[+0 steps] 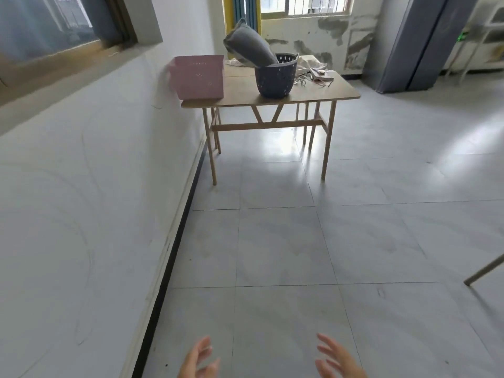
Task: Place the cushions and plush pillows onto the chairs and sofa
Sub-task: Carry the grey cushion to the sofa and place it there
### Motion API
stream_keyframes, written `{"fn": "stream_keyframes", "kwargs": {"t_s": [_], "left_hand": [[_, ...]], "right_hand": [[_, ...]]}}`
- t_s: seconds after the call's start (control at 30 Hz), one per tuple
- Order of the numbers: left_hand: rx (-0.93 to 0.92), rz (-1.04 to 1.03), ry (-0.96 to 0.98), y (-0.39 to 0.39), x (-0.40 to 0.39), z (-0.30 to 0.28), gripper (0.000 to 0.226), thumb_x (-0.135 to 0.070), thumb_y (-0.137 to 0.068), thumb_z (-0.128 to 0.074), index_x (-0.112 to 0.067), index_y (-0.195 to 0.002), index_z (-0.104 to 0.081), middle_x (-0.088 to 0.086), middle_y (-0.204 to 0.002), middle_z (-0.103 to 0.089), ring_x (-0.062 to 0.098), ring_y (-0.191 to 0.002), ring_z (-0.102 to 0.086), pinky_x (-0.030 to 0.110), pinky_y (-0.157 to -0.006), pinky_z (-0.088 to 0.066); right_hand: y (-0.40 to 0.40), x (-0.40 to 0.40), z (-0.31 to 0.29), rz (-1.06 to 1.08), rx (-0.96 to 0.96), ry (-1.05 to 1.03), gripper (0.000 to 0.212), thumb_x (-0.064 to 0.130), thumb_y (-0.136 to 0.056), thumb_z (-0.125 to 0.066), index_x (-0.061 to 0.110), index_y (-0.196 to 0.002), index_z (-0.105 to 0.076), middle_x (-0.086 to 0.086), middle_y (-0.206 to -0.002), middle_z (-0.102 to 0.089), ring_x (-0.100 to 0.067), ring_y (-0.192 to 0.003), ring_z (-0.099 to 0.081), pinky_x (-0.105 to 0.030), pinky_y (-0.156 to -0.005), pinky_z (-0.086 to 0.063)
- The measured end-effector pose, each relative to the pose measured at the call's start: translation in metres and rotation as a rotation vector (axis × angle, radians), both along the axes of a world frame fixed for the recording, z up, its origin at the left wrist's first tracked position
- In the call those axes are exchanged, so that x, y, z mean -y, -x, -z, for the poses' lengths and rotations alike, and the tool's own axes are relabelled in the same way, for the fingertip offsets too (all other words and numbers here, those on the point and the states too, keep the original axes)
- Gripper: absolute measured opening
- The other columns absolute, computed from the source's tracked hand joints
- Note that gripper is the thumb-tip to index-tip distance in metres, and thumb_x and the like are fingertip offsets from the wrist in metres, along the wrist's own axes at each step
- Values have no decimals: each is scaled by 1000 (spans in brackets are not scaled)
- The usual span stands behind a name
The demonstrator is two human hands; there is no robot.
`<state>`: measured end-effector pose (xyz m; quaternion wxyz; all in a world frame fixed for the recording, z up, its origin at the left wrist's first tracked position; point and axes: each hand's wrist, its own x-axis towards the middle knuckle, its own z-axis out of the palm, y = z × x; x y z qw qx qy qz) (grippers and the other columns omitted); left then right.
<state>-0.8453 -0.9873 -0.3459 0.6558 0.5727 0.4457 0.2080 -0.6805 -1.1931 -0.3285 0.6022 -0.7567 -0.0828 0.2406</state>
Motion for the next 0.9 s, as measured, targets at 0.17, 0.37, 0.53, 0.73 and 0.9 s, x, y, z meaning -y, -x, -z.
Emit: {"fn": "stream_keyframes", "kwargs": {"t_s": [0.17, 0.37, 0.53, 0.73, 0.9], "left_hand": [[-49, 144, -89, -139, -63, 15, 32, -4, -64, -62, -16, -93, -54, 7, -97, -56, -27, -70, -54, -3, -60, -44], [-58, 75, -69, -302, -151, 28, 58, -31, -38, -61, -21, -94, -58, 13, -97, -55, -28, -69, -54, -2, -57, -45], [-73, -39, -139, -431, -232, 10, 48, -41, -33, -54, -49, -78, -67, -10, -77, -68, -25, -67, -56, -3, -56, -44], [-80, 6, -10, -549, -331, 22, 68, -31, -35, -60, -8, -99, -55, 11, -98, -54, 9, -87, -59, 1, -59, -45], [-104, 31, 89, -657, -445, 42, 40, 4, -65, -65, 1, -105, -63, 23, -115, -51, 28, -104, -49, 1, -53, -47]], "right_hand": [[-100, -65, 3, -141, -28, 20, 54, 32, -59, -83, 74, -71, -52, 25, -90, -63, 31, -83, -50, 3, -74, -44], [-282, -156, 12, -147, 47, 142, 43, 23, -66, -78, 61, -76, -61, 19, -83, -73, 21, -87, -56, 8, -69, -39], [-424, -254, -13, -120, 85, 116, 42, 38, -60, -70, 74, -72, -52, 51, -80, -57, 24, -79, -57, 6, -66, -42], [-543, -342, 33, -233, -17, 94, 54, -10, -83, -56, 43, -76, -65, -12, -101, -67, -9, -96, -65, 2, -62, -46], [-652, -449, 31, -103, 51, 138, 55, -9, -74, -65, 46, -72, -64, -18, -95, -61, -15, -92, -65, -8, -76, -51]]}}
